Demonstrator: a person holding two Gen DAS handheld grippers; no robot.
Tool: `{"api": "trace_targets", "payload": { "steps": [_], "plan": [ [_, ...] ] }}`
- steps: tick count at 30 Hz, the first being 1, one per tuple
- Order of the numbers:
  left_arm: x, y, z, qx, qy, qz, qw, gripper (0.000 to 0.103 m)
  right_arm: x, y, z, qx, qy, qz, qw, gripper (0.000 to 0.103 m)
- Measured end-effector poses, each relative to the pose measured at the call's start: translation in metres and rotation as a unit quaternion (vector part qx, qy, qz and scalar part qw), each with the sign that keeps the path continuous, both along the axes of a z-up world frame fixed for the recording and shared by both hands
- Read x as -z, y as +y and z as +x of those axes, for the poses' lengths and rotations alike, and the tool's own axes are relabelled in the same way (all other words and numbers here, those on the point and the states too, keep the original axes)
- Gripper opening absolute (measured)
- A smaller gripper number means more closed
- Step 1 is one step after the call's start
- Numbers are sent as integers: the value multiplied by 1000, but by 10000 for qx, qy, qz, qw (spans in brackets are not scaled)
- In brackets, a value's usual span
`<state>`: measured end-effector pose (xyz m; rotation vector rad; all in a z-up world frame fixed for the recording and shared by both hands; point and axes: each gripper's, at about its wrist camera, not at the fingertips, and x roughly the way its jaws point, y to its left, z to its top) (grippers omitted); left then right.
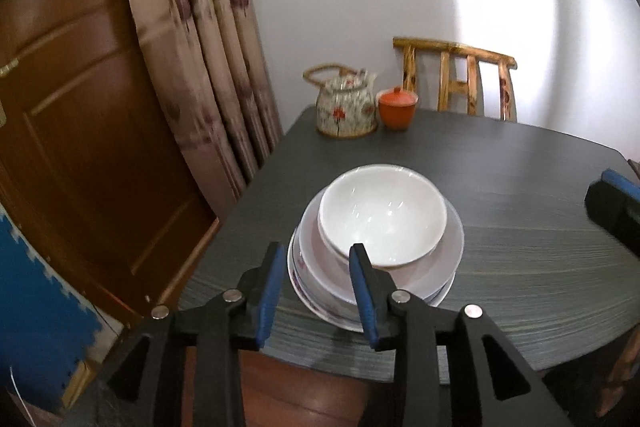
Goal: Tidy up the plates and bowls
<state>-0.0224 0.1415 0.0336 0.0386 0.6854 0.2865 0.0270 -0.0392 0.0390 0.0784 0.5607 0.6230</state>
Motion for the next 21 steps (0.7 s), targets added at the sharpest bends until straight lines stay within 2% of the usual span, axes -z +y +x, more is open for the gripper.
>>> {"api": "trace_targets", "payload": {
  "steps": [3, 6, 10, 14, 21],
  "plan": [
    [-3, -5, -3, 45, -106, 77, 9999, 34, 2, -8, -13, 184, -94, -60, 9998, 102],
    [-9, -4, -7, 93, -259, -66, 9996, 34, 5, -14, -25, 362, -144, -171, 9991, 102],
    [-10, -8, -7, 143, -318, 34, 9994, 35, 6, -19, -30, 434, -131, -185, 9988, 102],
    [-12, -9, -10, 228, -343, -151, 9990, 35, 2, -21, -34, 403, -158, -105, 9990, 102],
    [-14, -10, -11, 137, -360, -146, 9992, 35, -4, -24, -40, 439, -224, -50, 9988, 102]
  ]
}}
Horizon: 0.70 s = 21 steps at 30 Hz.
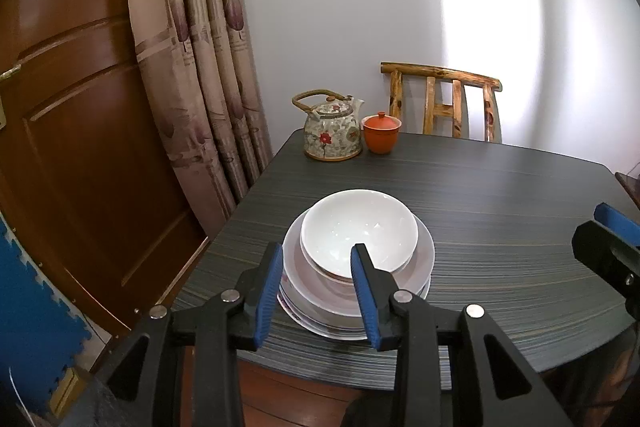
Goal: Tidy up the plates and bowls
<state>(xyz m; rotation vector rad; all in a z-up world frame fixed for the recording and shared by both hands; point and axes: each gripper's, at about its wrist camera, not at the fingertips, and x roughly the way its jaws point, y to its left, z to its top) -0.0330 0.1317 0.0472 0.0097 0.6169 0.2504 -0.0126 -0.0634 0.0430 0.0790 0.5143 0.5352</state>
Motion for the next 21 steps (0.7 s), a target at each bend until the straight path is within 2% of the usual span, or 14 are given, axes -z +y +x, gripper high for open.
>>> {"api": "trace_targets", "payload": {
  "steps": [14, 21],
  "plan": [
    [2, -5, 1, 127, 35, 12, 9999, 36, 5, 1, 3, -88, 213, 43, 9997, 103],
    [5, -6, 2, 150, 97, 52, 9998, 42, 6, 0, 2, -120, 241, 44, 9996, 103]
  ]
}}
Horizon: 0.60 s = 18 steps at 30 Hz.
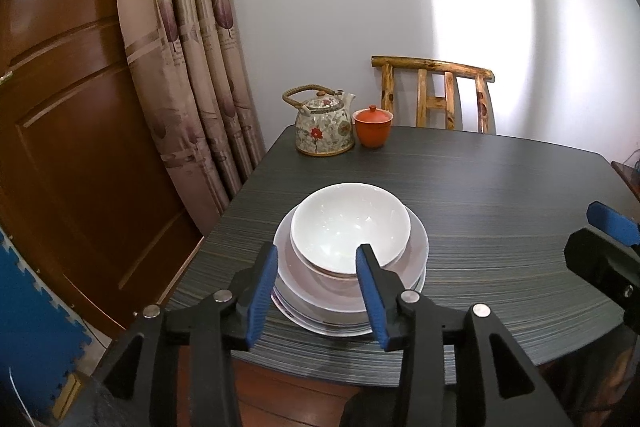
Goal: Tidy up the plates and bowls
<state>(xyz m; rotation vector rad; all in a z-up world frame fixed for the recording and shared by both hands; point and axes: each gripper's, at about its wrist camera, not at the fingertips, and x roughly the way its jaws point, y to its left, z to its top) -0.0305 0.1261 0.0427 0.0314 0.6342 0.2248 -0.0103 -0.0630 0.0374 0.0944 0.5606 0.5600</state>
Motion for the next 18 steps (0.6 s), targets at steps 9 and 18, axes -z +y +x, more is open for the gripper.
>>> {"api": "trace_targets", "payload": {
  "steps": [9, 18],
  "plan": [
    [4, 0, 3, -25, 95, -11, 10000, 43, 3, 2, -1, -58, 48, -27, 10000, 103],
    [5, -2, 3, -21, 140, 10, 9999, 49, 6, 2, 0, -90, 97, -58, 9999, 103]
  ]
}}
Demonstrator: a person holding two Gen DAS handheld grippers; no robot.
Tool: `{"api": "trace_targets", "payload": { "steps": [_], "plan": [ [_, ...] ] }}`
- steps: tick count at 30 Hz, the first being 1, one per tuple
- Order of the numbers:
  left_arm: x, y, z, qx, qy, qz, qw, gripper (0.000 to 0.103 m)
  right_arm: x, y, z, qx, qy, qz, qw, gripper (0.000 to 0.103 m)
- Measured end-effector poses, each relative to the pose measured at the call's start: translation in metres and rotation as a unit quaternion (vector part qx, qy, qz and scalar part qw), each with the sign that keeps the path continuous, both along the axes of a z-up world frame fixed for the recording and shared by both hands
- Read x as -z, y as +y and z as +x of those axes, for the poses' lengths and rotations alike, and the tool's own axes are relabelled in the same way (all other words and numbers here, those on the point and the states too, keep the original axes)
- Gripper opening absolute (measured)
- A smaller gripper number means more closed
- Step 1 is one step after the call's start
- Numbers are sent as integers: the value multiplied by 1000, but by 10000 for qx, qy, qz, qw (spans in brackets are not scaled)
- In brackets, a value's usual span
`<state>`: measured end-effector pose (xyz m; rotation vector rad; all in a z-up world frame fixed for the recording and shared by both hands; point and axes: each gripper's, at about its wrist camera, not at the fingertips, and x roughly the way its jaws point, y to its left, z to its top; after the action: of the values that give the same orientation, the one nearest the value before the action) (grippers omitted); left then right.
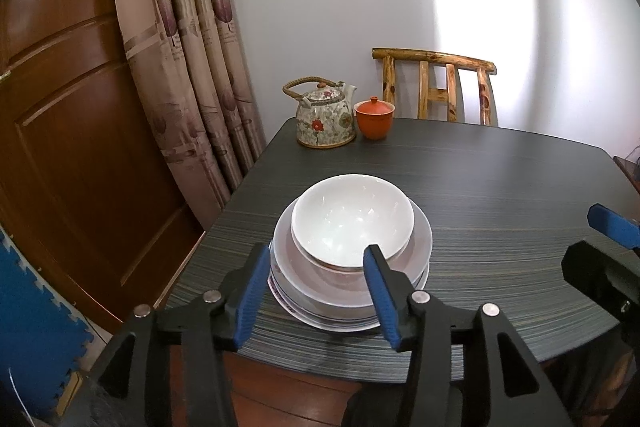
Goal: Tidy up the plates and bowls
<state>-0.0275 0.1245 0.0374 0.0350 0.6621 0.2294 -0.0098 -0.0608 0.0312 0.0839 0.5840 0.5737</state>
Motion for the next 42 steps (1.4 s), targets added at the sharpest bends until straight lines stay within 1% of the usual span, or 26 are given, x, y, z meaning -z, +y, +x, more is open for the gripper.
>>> {"api": "trace_targets", "payload": {
  "steps": [13, 42],
  "plan": [
    [1, 3, 1, -25, 66, -35, 10000, 50, 3, -1, 1, 1, 46, -28, 10000, 103],
    [5, 6, 1, 25, 82, -50, 10000, 51, 4, 0, 0, 53, -23, -44, 10000, 103]
  ]
}}
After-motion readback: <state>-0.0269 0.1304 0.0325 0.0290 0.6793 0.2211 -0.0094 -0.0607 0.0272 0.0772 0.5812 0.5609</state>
